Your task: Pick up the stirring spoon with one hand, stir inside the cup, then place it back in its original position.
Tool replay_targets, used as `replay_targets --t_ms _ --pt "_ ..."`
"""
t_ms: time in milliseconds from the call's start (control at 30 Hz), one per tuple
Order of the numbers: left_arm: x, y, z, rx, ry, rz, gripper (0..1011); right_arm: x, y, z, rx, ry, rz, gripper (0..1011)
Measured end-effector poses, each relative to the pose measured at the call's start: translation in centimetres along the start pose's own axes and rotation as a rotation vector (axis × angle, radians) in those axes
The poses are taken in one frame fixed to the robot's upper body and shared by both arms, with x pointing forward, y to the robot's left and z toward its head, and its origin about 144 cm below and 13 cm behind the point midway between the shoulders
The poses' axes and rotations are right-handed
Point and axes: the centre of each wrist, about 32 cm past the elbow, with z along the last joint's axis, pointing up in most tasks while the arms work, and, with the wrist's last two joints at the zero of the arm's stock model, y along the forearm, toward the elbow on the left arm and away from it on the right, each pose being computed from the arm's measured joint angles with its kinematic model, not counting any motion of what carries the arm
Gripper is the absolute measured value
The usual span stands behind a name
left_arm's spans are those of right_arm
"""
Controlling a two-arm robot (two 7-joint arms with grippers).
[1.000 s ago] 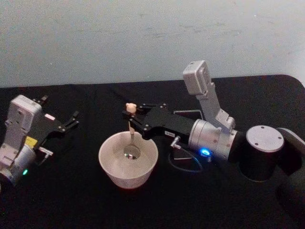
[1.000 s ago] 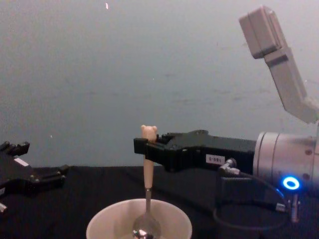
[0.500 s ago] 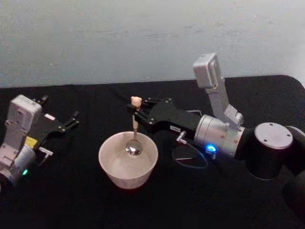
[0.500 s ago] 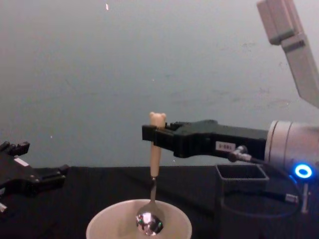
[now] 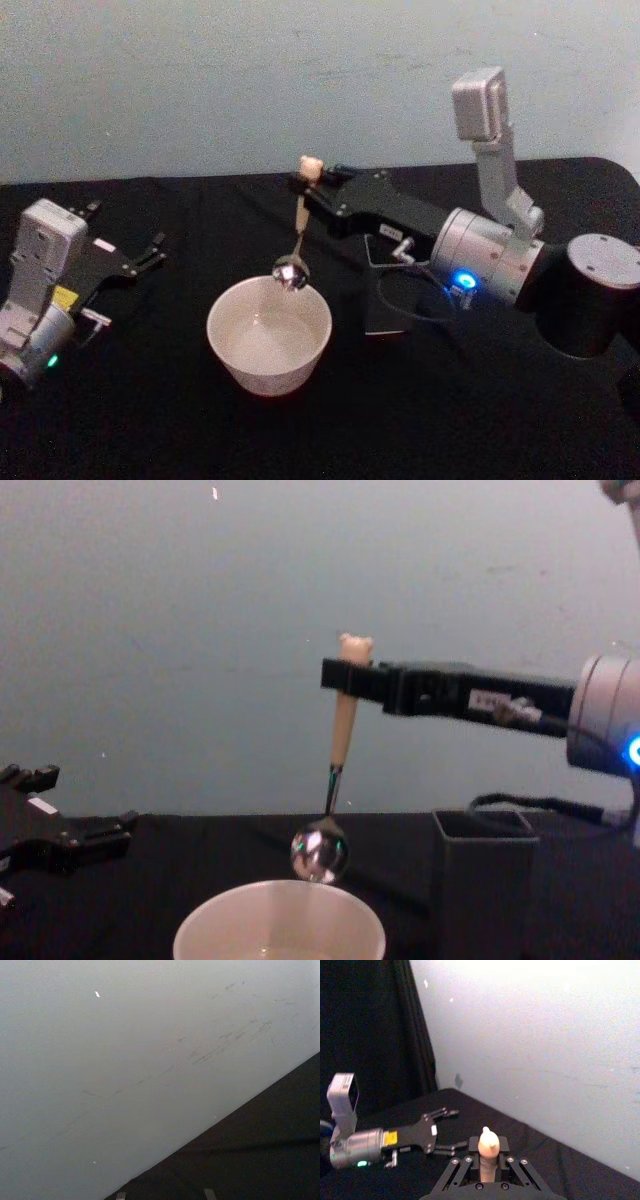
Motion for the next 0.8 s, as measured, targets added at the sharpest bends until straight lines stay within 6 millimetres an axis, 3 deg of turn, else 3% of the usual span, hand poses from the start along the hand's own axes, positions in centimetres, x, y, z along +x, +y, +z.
replay_targets --t_ms 433,800 --pt "0.0 0.0 0.0 0.0 0.0 0.0 1001 1.4 -1.9 2.4 0.103 0.014 -0.116 214" --pt "0.0 0.0 0.0 0.0 0.0 0.0 1001 2.6 -5.4 3.3 0.148 -0.021 -0.165 214"
